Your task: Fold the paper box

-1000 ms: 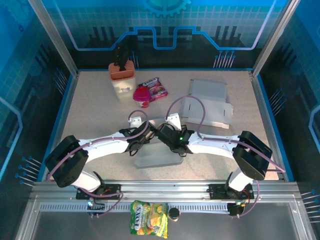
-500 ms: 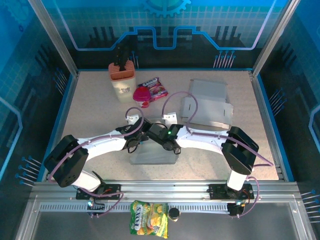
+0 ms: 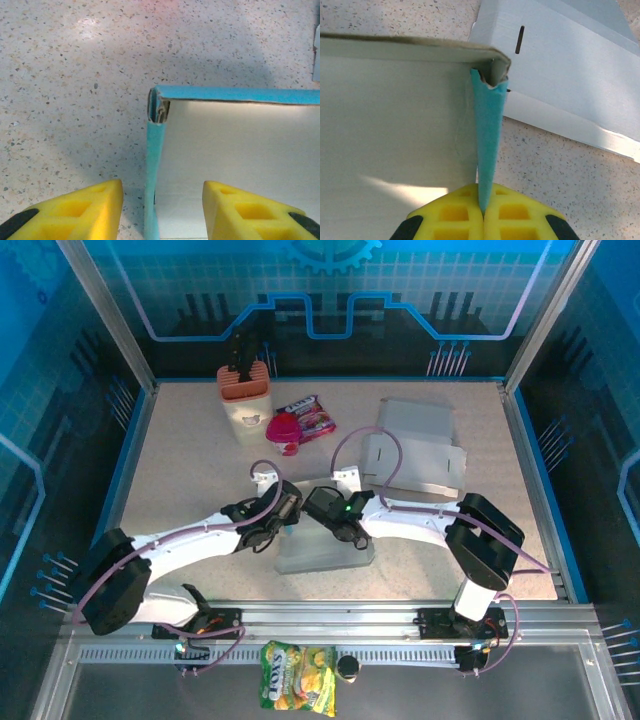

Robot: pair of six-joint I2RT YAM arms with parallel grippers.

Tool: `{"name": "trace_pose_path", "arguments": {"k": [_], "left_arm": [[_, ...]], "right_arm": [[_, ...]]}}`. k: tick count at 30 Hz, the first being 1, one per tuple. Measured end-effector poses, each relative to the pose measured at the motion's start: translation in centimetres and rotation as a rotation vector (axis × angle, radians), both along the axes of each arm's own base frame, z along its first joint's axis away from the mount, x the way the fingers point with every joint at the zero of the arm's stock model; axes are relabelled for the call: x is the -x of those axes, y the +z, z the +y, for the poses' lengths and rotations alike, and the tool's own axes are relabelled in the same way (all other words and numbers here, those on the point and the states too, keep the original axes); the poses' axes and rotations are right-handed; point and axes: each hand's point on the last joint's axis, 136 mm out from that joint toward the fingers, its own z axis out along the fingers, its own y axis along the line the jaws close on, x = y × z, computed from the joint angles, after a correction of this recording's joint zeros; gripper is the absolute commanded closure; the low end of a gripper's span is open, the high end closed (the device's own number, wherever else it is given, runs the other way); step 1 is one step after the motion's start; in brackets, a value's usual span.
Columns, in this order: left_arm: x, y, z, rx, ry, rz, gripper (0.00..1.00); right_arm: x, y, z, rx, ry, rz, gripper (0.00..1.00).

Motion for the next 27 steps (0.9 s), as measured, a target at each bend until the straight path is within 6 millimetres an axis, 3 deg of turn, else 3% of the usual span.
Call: {"name": "trace_pose_path", "arguments": {"k": [11, 16, 20, 27], "left_arm": [[0.4, -2.4, 0.8, -0.046, 0.009, 0.075, 0.6], [0.3, -3.2, 1.2, -0.081, 0.02, 0.089, 0.74], [-0.5, -2.9, 0.8, -0.085, 0.024, 0.077, 0.98], [-1.1, -2.9, 0.8, -0.111, 0.048, 0.074, 1.0]], "right_arm": [[0.0, 0.0, 0.0, -0.003, 0.0, -0.001, 1.0], [0.0, 0.0, 0.1, -0.006, 0.001, -0.001, 1.0], [0.0, -0.1, 0.3, -0.017, 0.005, 0.007, 1.0], [0.1, -0.3, 0.3, -0.021, 0.005, 0.01, 1.0]]}}
